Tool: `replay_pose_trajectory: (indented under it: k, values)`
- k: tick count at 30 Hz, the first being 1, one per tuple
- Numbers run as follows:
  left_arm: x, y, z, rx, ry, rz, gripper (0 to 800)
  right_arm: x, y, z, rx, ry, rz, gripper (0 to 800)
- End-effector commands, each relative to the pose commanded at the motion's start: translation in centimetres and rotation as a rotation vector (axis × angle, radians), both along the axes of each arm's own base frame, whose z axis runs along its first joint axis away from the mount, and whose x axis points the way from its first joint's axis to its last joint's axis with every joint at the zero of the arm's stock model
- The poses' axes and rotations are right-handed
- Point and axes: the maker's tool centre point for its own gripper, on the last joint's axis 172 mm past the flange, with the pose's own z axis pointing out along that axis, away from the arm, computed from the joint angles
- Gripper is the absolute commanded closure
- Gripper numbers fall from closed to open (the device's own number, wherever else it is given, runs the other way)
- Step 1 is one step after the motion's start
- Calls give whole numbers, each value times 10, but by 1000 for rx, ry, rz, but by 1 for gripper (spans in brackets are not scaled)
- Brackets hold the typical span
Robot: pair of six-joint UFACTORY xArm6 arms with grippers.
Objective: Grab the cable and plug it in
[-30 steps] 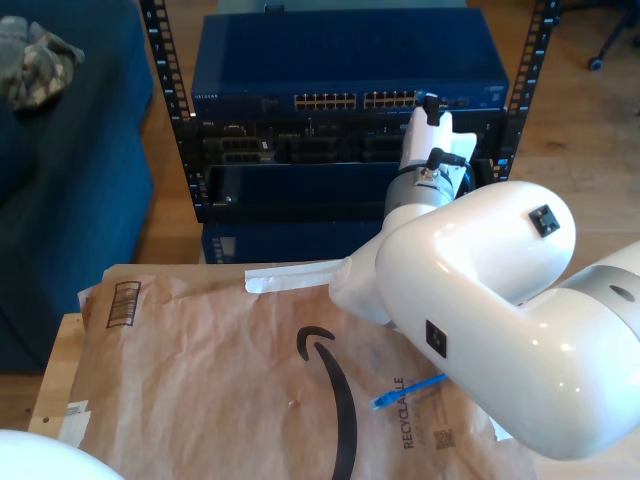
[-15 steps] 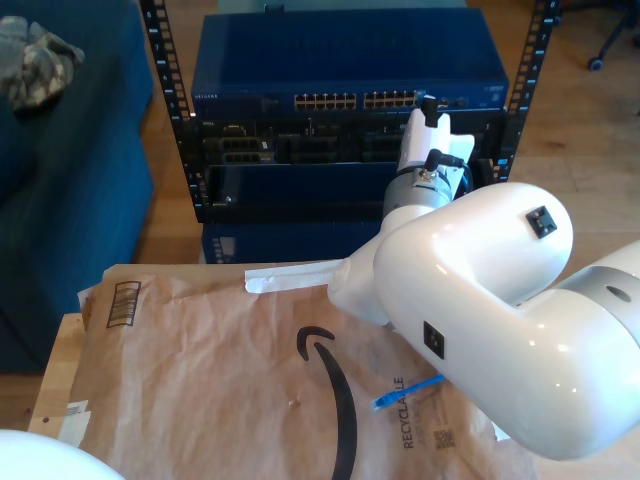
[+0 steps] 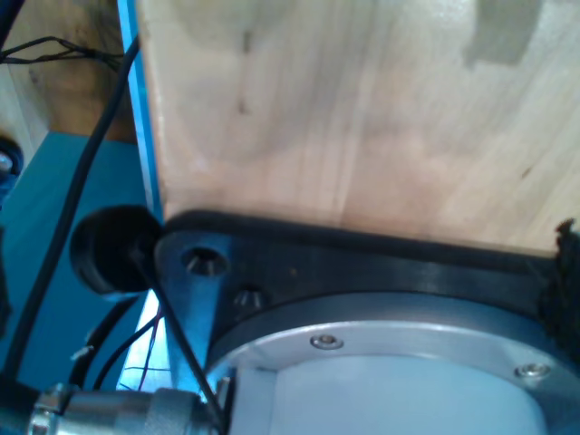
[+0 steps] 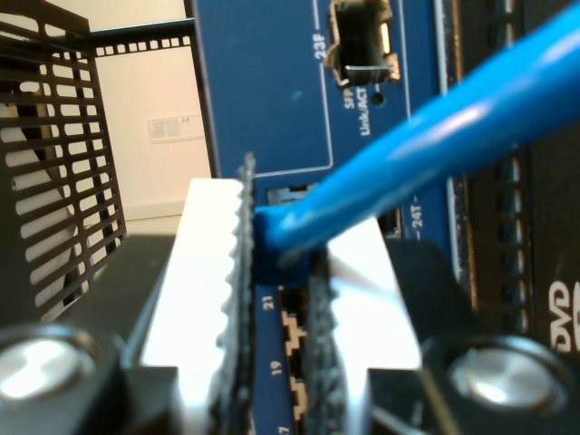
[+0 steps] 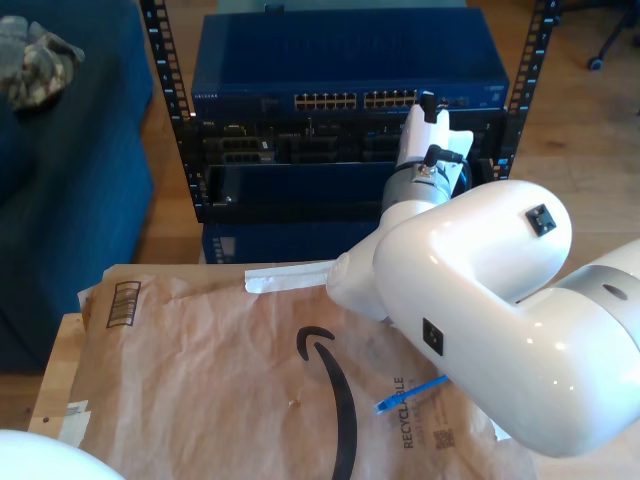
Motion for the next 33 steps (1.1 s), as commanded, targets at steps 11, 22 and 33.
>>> replay_pose_trajectory:
  k: [11, 22, 33]
  values:
    - [0, 0, 0, 2, 0, 0, 0, 10, -10, 2, 5, -11, -16, 800]
    - [0, 0, 0, 0, 0, 0, 0, 9, -5, 1, 29, 54, 24, 393]
    - [0, 0, 0, -1, 1, 1, 0, -48, -25, -1, 26, 192, 69, 325]
